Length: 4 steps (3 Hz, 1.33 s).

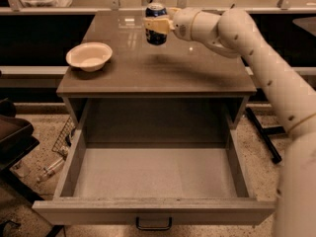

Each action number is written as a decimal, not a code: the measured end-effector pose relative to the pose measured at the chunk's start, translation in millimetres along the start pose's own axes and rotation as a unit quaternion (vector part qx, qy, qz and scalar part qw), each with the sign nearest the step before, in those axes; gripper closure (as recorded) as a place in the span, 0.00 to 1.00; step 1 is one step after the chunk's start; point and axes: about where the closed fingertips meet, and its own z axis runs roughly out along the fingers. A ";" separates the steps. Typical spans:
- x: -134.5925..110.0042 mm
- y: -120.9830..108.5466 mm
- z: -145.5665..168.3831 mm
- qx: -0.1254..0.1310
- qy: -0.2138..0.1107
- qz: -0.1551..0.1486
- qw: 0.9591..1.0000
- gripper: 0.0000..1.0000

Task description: Place pepsi can into top drawer

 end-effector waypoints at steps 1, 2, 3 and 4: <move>-5.3 59.3 -61.5 -0.060 -0.007 -0.005 0.998 1.00; 0.9 110.9 -124.9 -0.099 -0.001 -0.004 0.995 1.00; 29.1 150.3 -189.0 -0.114 0.015 0.001 0.993 1.00; 65.7 168.6 -238.2 -0.109 0.024 0.014 0.994 1.00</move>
Offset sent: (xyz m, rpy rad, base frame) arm -0.2942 -0.1468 -0.0347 -0.0400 0.0553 0.1840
